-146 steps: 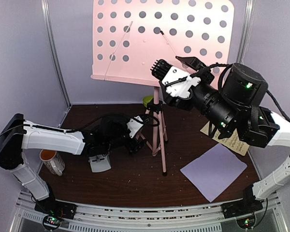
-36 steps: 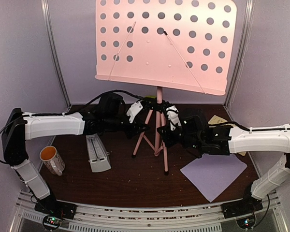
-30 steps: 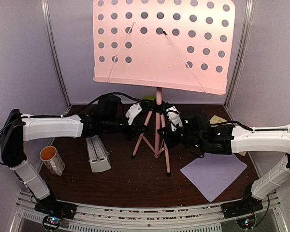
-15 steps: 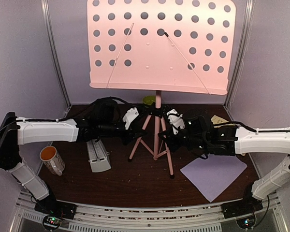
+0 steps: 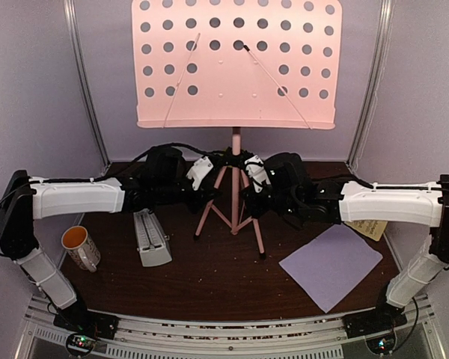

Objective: Set up the instrument practice props

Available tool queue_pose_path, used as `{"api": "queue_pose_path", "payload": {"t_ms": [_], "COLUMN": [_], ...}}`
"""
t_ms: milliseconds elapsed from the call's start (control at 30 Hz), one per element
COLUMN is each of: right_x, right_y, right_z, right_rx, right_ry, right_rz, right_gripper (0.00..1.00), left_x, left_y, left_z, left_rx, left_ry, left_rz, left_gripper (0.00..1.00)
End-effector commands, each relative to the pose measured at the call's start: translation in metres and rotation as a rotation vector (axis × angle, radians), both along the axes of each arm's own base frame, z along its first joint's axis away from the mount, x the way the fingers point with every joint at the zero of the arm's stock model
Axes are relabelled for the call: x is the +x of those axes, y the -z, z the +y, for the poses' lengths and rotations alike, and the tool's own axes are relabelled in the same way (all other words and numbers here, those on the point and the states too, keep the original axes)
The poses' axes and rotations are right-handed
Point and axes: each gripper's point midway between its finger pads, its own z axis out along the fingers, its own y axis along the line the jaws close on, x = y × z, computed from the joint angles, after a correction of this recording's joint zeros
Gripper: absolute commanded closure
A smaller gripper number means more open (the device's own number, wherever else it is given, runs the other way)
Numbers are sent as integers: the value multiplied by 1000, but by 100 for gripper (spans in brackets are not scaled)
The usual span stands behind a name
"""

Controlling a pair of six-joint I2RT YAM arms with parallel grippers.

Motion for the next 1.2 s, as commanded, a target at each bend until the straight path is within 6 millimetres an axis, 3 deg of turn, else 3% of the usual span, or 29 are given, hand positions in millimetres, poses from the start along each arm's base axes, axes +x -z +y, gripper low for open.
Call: {"api": "queue_pose_path", "payload": {"t_ms": [0,167,367,533,867,1167], "right_x": [32,51,52,51,52,56], "right_y": [-30,-32,-23,-11,-7,-2], "right_z": [-14,-11,-12,-28,-57,-74], "right_rx": [-69,-70,-79,-76,-85,-86], "right_ry": [67,61,56,81,119,135], "right_rz": [-147,-153,-127,-86,-25,40], "right_gripper": [100,100,100,100,100,100], "left_x": [55,63,59,55,59,54], "left_y": [-15,-14,-8,0,7,18], "left_z": [40,42,46,53,76,82], "left_rx": [51,75,82,84,75,106], "left_ry": [-226,-239,-240,-234,-270,-249], "left_rz": [-138,-159,-134,-87,-20,34], "left_gripper": [100,100,100,100,100,100]}}
